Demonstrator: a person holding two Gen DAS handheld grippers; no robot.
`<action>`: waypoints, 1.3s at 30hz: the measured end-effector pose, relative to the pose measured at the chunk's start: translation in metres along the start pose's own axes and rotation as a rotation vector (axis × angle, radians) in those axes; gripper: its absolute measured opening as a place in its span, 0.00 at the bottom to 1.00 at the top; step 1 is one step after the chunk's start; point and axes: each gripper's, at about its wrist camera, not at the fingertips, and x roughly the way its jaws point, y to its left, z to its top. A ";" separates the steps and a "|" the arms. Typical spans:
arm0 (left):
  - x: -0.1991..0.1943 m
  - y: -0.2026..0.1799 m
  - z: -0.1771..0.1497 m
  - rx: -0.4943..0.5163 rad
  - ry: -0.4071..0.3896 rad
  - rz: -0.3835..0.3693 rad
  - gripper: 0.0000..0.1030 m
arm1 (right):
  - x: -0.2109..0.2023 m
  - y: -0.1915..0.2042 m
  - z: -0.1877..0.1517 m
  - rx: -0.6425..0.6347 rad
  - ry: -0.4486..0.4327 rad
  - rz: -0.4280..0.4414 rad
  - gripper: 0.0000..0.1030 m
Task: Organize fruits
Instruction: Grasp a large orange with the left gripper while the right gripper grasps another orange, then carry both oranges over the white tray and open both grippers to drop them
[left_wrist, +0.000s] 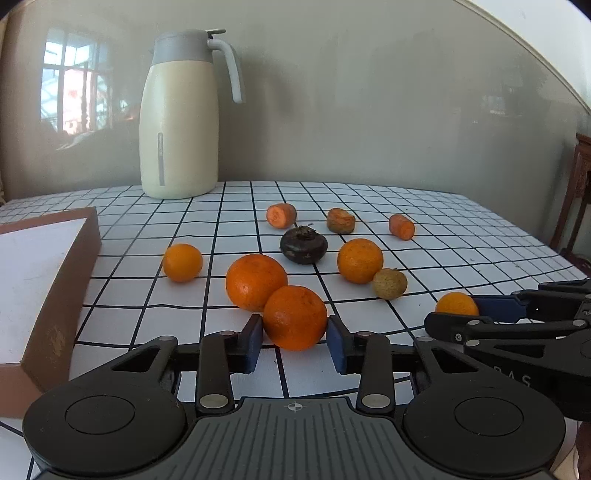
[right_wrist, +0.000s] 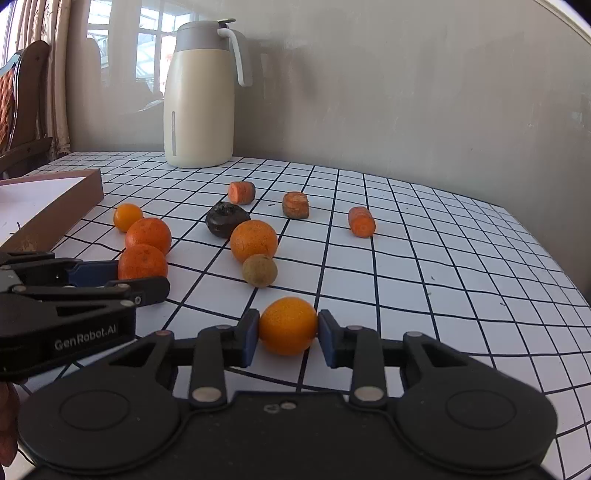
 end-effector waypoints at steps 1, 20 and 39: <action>0.000 0.000 0.000 0.003 -0.002 0.001 0.36 | 0.000 0.000 0.000 -0.002 -0.001 -0.002 0.25; -0.082 0.034 0.001 0.009 -0.116 0.053 0.36 | -0.040 0.033 0.010 -0.032 -0.111 0.041 0.25; -0.163 0.110 -0.009 -0.099 -0.192 0.255 0.36 | -0.076 0.109 0.039 -0.098 -0.239 0.245 0.25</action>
